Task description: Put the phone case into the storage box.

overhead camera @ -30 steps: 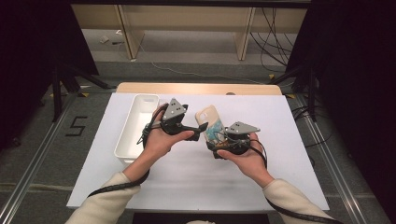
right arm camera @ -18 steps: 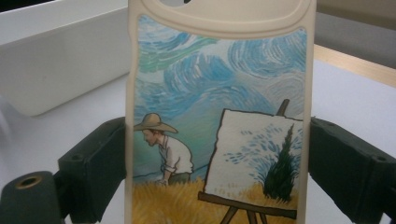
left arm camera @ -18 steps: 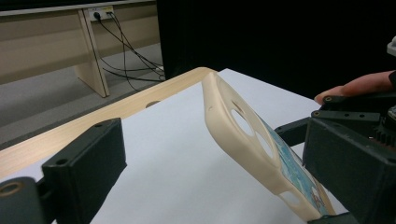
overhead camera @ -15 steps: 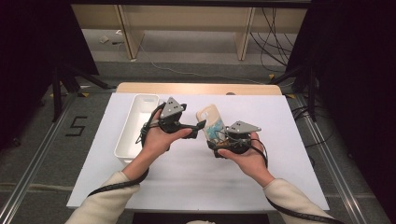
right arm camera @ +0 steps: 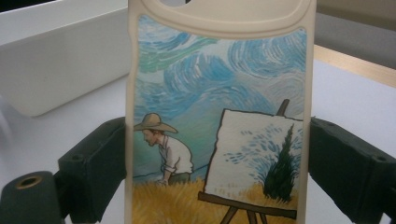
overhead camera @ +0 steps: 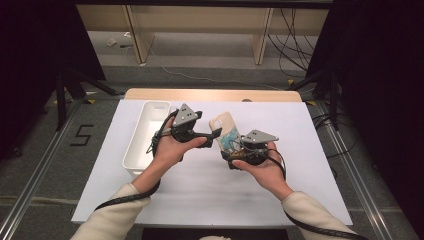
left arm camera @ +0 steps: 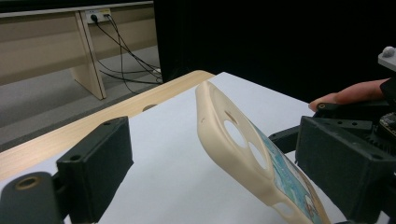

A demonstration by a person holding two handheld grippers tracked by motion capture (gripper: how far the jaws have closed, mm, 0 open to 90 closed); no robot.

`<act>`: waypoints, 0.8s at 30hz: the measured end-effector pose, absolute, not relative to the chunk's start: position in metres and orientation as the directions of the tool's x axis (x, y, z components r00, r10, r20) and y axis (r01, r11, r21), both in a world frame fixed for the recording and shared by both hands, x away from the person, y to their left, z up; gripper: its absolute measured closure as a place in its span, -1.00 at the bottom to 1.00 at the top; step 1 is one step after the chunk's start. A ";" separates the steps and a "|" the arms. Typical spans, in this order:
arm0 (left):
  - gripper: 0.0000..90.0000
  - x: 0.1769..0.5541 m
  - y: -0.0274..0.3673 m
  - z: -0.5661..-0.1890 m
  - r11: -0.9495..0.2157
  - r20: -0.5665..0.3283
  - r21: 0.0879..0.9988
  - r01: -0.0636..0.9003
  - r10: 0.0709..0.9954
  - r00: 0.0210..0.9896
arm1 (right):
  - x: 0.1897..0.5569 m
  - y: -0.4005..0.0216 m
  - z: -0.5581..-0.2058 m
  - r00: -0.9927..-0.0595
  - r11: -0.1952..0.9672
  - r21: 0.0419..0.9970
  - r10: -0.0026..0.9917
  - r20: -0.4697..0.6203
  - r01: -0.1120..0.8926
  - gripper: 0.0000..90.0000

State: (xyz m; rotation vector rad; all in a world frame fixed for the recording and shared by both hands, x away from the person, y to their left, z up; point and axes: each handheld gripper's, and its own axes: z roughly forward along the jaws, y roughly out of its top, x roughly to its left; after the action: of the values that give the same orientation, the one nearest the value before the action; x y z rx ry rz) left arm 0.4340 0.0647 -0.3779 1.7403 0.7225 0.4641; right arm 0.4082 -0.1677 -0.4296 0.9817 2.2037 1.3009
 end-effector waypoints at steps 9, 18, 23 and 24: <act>-0.75 0.434 0.065 -0.377 -0.171 -0.055 0.958 0.231 0.680 0.731 | 0.408 -0.164 -0.429 -0.680 0.325 0.875 0.733 0.006 0.359 -0.75; -0.74 0.434 0.062 -0.378 -0.173 -0.057 0.957 0.234 0.676 0.735 | 0.408 -0.162 -0.428 -0.680 0.324 0.876 0.733 0.005 0.356 -0.75; -0.73 0.435 0.060 -0.376 -0.172 -0.056 0.958 0.231 0.675 0.735 | 0.408 -0.161 -0.428 -0.683 0.324 0.878 0.730 0.005 0.353 -0.75; -0.73 0.435 0.060 -0.376 -0.171 -0.057 0.958 0.231 0.675 0.736 | 0.407 -0.161 -0.428 -0.683 0.324 0.878 0.730 0.005 0.352 -0.75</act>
State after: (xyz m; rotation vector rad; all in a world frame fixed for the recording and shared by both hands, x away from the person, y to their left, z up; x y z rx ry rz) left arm 0.4352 0.0599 -0.3761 1.7383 0.7200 0.4607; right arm 0.4075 -0.1605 -0.4280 0.9589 2.2024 1.3110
